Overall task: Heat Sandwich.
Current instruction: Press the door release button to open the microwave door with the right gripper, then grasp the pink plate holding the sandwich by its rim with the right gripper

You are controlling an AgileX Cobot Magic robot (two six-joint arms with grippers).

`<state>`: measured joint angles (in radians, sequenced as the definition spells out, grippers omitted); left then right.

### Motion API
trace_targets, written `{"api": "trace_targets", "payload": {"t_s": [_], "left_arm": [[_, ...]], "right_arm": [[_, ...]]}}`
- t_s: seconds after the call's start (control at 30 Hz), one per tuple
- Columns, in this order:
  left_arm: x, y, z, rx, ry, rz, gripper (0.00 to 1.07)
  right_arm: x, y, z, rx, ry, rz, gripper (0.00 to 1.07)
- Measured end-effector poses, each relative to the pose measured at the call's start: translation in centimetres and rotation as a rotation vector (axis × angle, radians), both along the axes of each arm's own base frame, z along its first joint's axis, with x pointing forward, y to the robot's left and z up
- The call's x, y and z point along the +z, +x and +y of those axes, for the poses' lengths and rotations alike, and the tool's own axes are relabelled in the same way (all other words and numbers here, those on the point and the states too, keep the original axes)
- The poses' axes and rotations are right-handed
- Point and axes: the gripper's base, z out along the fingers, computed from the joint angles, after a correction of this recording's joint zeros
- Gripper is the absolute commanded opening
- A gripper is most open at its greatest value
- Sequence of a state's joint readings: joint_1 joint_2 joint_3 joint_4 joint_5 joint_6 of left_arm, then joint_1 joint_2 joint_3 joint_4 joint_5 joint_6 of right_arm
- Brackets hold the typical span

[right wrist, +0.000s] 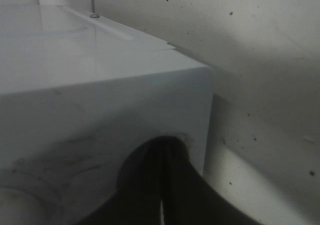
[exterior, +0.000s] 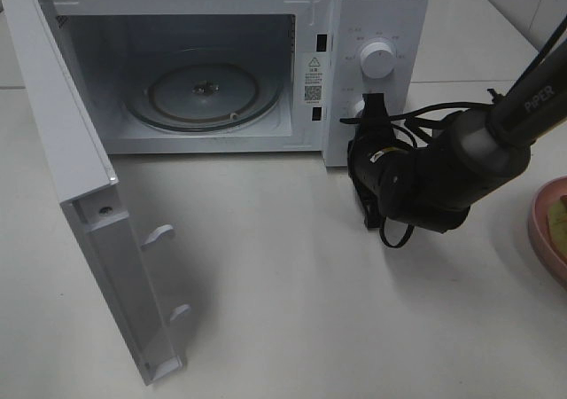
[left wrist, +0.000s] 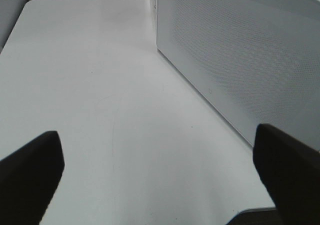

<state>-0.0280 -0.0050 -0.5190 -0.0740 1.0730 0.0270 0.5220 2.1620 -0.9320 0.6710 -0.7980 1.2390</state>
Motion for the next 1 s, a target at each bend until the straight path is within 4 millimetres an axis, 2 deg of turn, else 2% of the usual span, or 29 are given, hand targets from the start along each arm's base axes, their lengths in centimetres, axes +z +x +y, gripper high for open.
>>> {"api": "trace_targets", "payload": {"t_s": [0.33,0.6,0.9,1.0], "left_arm": [[0.0,0.0,0.0,0.000,0.000,0.000,0.98],[0.0,0.0,0.0,0.000,0.000,0.000,0.98],[0.0,0.0,0.0,0.000,0.000,0.000,0.98],[0.0,0.0,0.0,0.000,0.000,0.000,0.98]], "right_arm": [[0.6,-0.5,-0.7,0.044,-0.028,0.001,0.01],[1.7,-2.1,-1.5,0.085,-0.054,0.002,0.01],[2.0,-4.7,-2.3,0.165,-0.094,0.104,0.02],[3.0,-5.8,-2.5,0.230,-0.133,0.121,0.03]]}}
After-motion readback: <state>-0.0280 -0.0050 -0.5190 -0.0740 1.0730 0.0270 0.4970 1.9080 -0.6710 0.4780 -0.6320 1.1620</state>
